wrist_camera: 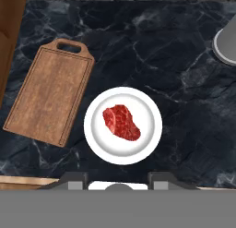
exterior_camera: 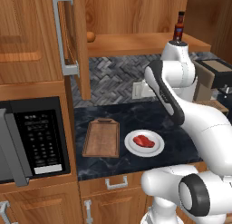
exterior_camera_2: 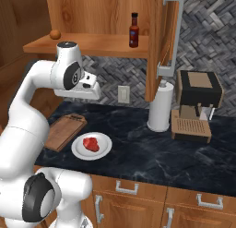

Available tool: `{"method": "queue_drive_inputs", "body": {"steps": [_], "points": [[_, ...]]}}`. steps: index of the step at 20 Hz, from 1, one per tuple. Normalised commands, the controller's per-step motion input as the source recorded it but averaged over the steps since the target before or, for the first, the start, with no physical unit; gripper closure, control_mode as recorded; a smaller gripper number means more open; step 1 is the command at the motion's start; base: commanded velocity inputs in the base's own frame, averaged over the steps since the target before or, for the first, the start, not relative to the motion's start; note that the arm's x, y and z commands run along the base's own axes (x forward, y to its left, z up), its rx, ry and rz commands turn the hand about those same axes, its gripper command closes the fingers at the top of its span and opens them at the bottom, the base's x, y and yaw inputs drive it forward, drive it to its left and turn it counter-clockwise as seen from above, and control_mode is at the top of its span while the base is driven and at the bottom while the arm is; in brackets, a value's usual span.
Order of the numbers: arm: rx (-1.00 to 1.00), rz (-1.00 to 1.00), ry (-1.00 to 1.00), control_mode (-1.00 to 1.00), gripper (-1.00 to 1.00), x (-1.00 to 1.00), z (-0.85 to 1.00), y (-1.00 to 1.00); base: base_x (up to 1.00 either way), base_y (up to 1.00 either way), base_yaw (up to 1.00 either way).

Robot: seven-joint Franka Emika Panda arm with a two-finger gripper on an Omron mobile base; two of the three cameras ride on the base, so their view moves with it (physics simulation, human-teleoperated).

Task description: Pick the steak from the plate and place it on the cutting board. Then pick the condiment bottle from the cabinet and place it next to the cutting board.

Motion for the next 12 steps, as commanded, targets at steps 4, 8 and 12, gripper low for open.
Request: {"method": "queue_drive_inputs", "body": {"steps": [4,8,12], "points": [[0.0,0.0,0.01,-1.0,-1.0,0.0,-0.07,0.01,0.0,0.0,0.0],[0.0,0.01,0.0,-1.0,-1.0,0.0,-0.15,0.07,0.0,0.0,0.0],[0.0,0.03,0.0,-1.0,-1.0,0.0,-0.14,0.03,0.0,0.0,0.0]]}}
